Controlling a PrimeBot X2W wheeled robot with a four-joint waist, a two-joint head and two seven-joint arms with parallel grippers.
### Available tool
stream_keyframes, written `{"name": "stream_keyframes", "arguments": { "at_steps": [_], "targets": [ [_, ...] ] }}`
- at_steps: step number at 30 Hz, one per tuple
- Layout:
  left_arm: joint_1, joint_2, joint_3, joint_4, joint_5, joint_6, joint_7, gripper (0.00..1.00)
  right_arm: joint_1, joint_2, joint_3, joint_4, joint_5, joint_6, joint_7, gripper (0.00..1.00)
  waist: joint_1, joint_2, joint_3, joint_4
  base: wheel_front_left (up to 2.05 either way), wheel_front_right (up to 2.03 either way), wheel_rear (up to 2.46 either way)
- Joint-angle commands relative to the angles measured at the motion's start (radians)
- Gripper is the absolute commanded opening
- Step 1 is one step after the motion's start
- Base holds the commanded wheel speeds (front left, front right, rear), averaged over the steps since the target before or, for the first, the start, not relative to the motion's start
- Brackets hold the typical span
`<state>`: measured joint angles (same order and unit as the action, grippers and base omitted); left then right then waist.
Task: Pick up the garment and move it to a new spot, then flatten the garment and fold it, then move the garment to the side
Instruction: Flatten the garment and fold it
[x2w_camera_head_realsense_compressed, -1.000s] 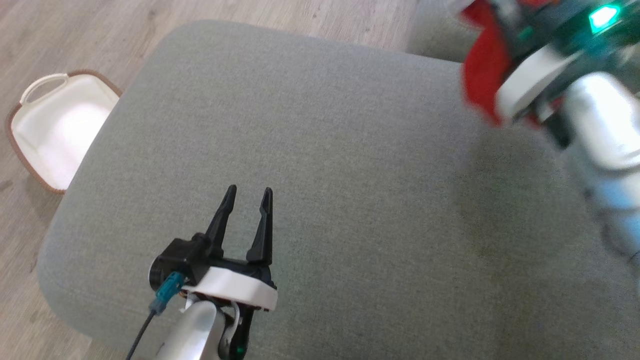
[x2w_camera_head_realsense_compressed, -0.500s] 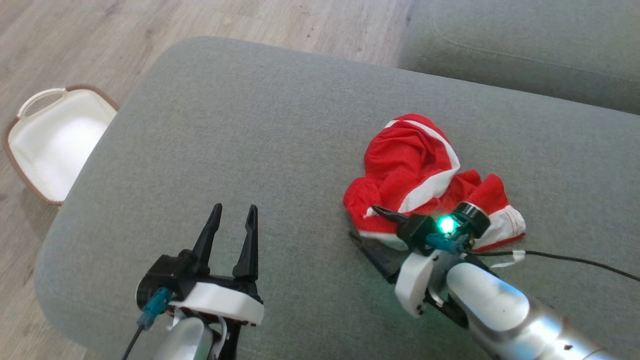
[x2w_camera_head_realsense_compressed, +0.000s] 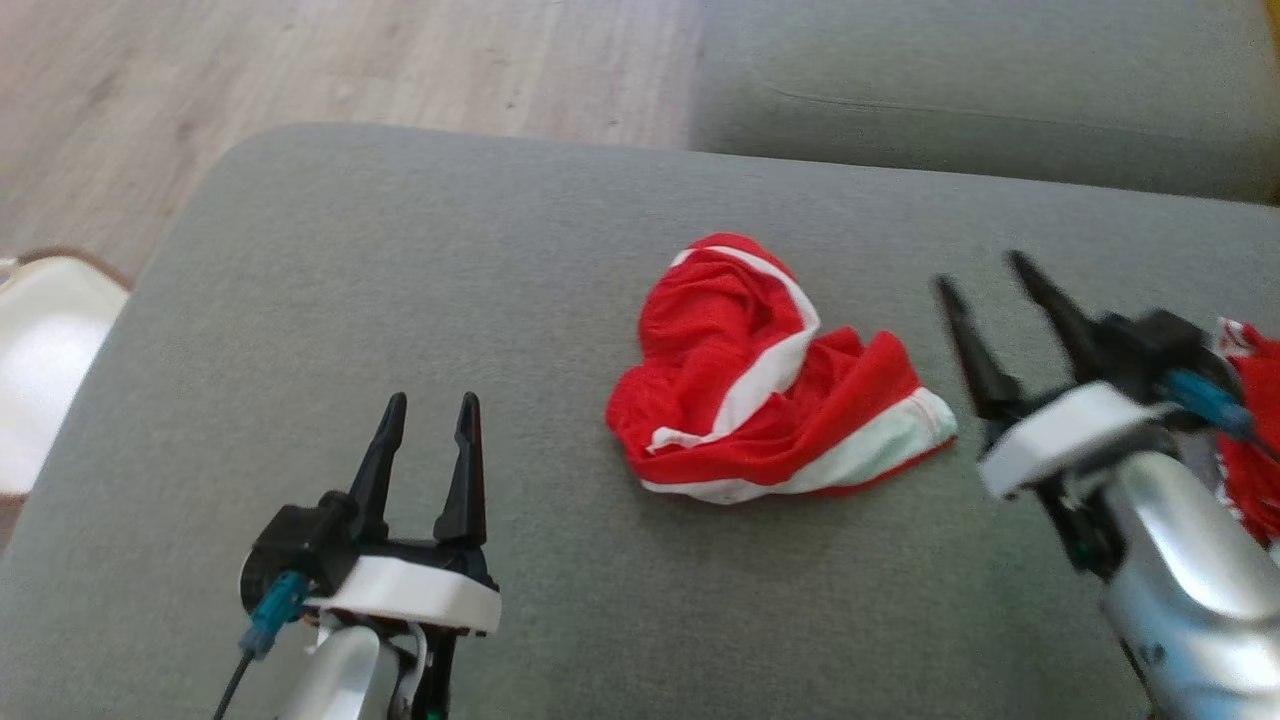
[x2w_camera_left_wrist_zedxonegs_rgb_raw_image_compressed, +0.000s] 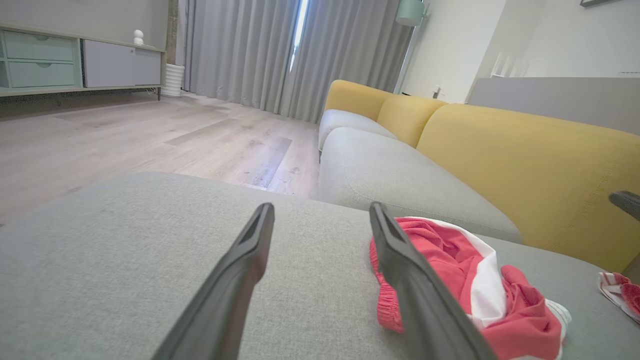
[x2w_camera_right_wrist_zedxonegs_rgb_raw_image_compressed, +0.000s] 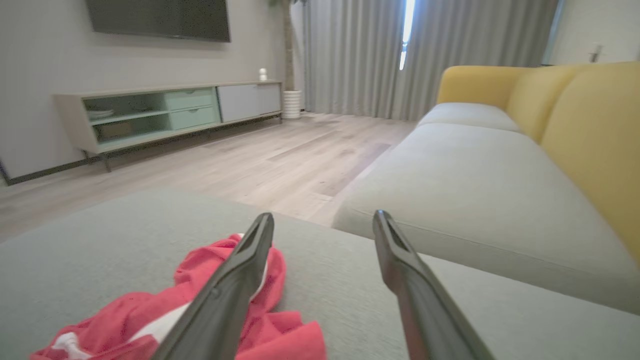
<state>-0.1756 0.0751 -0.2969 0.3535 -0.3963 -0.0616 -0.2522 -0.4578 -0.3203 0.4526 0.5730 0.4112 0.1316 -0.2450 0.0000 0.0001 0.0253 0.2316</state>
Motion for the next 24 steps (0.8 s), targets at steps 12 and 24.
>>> {"name": "stream_keyframes", "arguments": {
  "at_steps": [12, 24],
  "targets": [
    [-0.006, 0.001, 0.065, -0.055, 0.036, -0.014, -0.01, 1.0, 0.307, 0.223, -0.364, -0.222, -0.222, -0.001, -0.016, 1.0, 0.0, -0.0001, 0.032, -0.098, 0.0, 0.0, 0.0],
    [-0.028, -0.015, 0.054, -0.047, 0.052, -0.038, -0.01, 1.0, 0.211, 0.255, -0.29, -0.254, -0.265, -0.001, 0.108, 1.0, 0.0, -0.0001, 0.072, -0.041, 0.0, 0.0, 0.0]
  ]
}}
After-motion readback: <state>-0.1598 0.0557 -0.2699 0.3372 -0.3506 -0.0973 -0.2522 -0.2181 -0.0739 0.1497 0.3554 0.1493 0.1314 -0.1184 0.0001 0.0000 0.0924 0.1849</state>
